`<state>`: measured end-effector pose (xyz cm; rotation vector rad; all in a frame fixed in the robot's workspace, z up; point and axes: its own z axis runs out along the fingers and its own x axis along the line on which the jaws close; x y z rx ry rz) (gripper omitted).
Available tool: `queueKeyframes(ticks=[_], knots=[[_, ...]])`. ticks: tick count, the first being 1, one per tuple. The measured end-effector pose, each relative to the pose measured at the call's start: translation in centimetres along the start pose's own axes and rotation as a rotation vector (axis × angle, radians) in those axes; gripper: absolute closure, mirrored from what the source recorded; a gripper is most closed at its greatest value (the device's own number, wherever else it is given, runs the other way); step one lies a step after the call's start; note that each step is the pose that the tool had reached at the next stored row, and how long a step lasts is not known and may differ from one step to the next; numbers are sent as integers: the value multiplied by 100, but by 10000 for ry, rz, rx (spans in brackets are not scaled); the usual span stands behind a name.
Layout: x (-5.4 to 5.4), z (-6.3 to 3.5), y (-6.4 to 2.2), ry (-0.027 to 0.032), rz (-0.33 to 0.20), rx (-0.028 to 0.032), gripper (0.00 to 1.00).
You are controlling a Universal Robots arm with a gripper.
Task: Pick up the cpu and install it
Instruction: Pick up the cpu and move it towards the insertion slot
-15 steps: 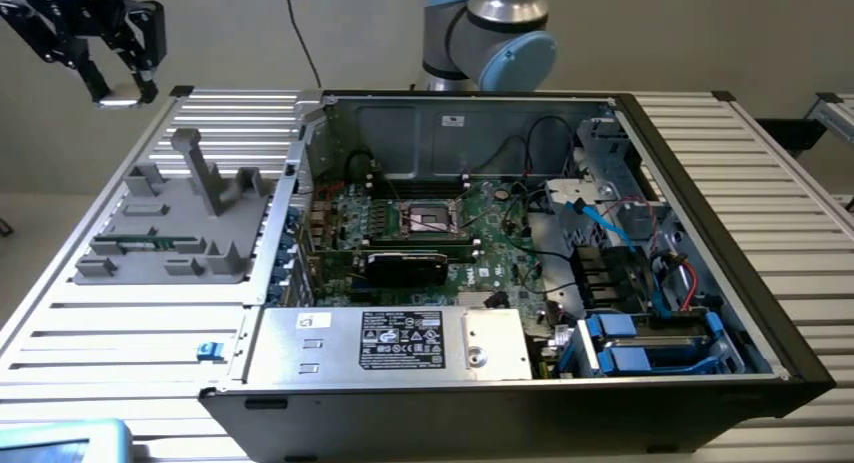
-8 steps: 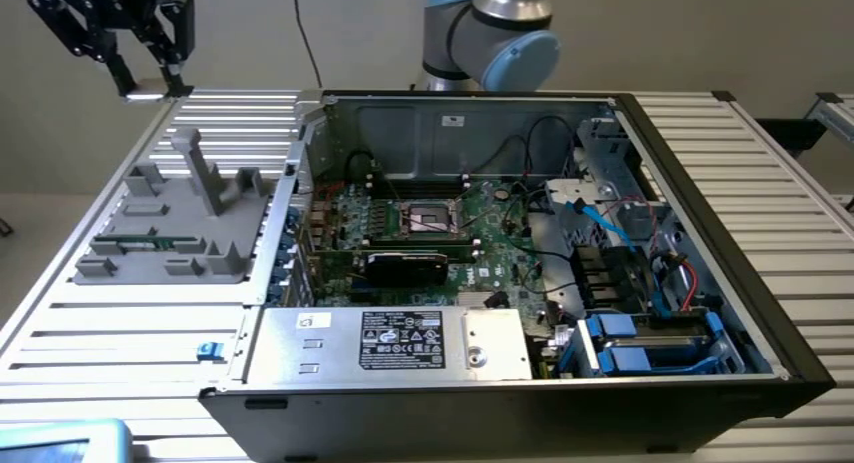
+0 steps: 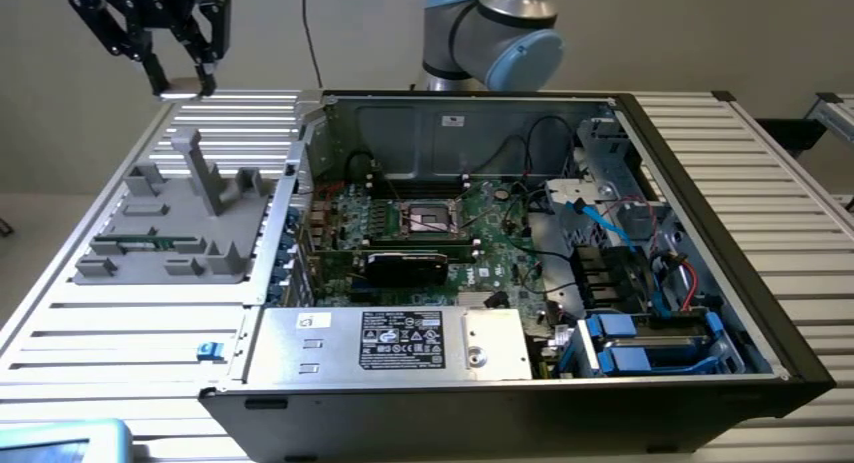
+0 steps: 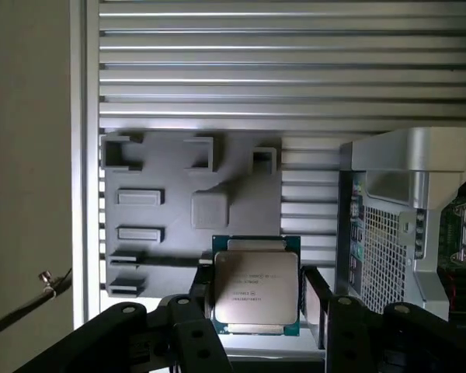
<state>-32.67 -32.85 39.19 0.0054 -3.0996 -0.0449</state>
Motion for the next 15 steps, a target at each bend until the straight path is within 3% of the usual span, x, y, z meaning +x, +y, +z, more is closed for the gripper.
queueKeyframes(ticks=[15], knots=[[-680, -34, -2, 1, 0, 4, 45]])
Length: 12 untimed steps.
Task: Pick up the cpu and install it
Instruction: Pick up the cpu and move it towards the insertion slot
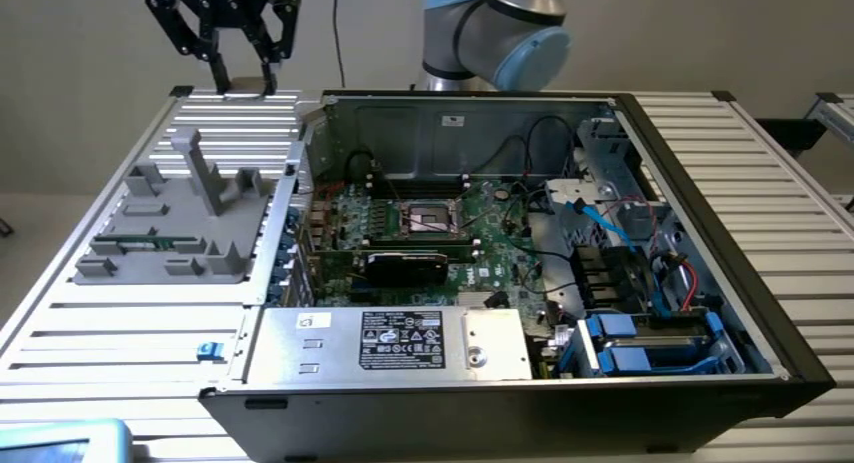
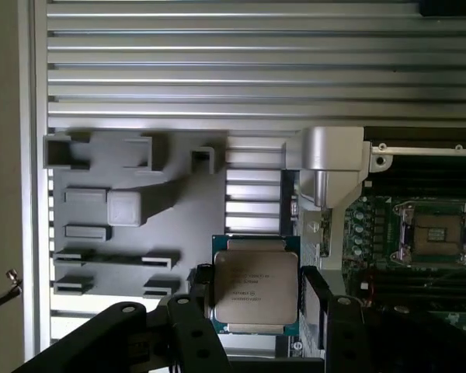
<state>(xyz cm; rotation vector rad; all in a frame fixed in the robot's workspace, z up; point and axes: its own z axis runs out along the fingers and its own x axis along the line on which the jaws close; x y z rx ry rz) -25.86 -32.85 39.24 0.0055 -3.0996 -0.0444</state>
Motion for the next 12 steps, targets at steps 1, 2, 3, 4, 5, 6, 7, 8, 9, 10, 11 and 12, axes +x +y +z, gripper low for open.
queueKeyframes(ticks=[1, 2, 3, 4, 5, 6, 7, 8, 9, 10, 11, 12], knots=[[-45, -2, 0, -1, 0, 0, 45], [-89, -4, 0, 0, 0, 1, 45], [-135, -5, -1, -1, 0, 0, 45], [-183, -7, -1, 0, 0, 1, 45], [-227, -9, -1, -1, 0, 1, 45], [-274, -11, -1, -1, 1, 1, 45], [-319, -13, -1, -1, 0, 1, 45], [-362, -15, -1, -1, 0, 1, 45], [-402, -17, -1, 0, 0, 2, 45], [-441, -18, -2, -1, 0, 1, 45], [-481, -20, -2, -1, 0, 2, 45], [-521, -22, -3, -1, -1, 2, 45]])
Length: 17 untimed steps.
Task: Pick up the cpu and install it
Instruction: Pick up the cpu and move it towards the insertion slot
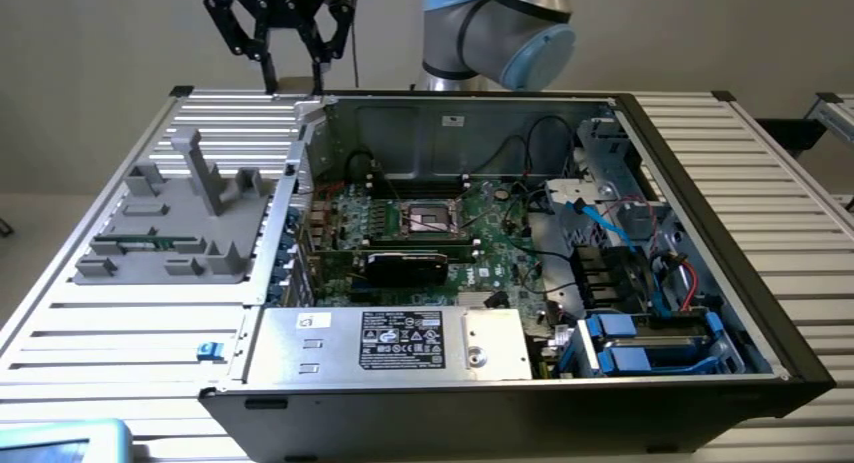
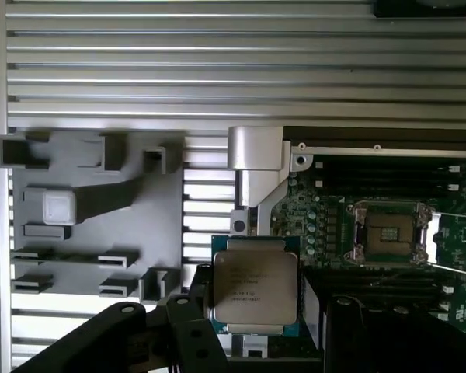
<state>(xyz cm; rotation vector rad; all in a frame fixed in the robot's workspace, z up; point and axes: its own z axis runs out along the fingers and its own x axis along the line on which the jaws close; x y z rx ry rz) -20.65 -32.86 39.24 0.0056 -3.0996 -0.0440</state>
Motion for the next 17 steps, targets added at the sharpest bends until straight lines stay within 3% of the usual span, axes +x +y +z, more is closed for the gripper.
queueKeyframes(ticks=[7, 13, 17], knots=[[-229, 6, -6, -13, 0, -1, 45], [-327, 63, -19, -154, -4, 1, 45], [-413, 106, -23, -217, -5, 1, 45]])
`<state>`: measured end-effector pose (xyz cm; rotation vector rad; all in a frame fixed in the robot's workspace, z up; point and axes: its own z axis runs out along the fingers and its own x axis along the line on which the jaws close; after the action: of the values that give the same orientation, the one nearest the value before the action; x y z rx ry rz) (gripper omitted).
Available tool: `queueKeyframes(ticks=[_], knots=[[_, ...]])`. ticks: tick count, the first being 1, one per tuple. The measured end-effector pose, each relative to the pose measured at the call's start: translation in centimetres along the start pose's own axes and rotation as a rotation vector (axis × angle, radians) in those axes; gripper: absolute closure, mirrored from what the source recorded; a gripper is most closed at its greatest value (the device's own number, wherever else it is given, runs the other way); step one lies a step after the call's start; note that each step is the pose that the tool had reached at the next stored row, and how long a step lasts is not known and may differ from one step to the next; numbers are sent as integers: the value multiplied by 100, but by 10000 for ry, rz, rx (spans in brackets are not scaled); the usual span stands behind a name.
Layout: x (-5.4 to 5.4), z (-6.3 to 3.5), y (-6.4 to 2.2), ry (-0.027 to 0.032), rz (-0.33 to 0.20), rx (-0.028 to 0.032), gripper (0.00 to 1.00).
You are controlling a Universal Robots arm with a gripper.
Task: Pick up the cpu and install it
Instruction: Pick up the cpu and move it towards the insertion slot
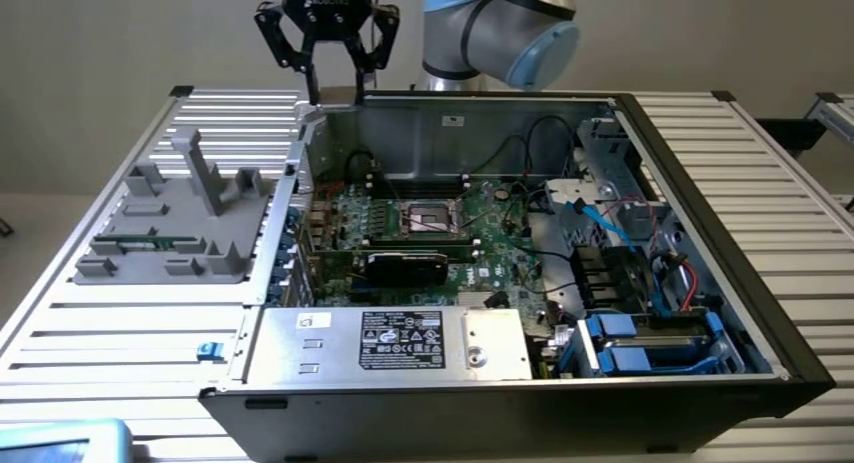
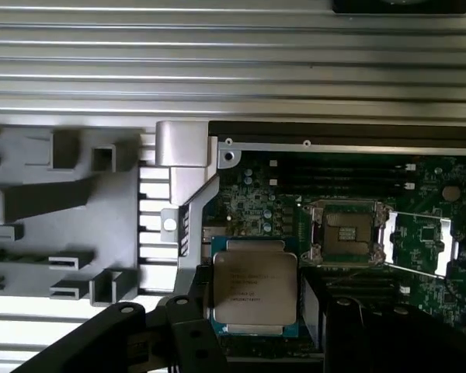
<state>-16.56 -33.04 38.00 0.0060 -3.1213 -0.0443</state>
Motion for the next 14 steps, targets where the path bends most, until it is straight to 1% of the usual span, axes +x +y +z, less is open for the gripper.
queueKeyframes(ticks=[5, 10, 14], knots=[[-148, 48, -4, -47, -2, 0, 45], [-332, 86, -7, -52, -2, 0, 45], [-458, 124, -10, -54, -2, 0, 45]])
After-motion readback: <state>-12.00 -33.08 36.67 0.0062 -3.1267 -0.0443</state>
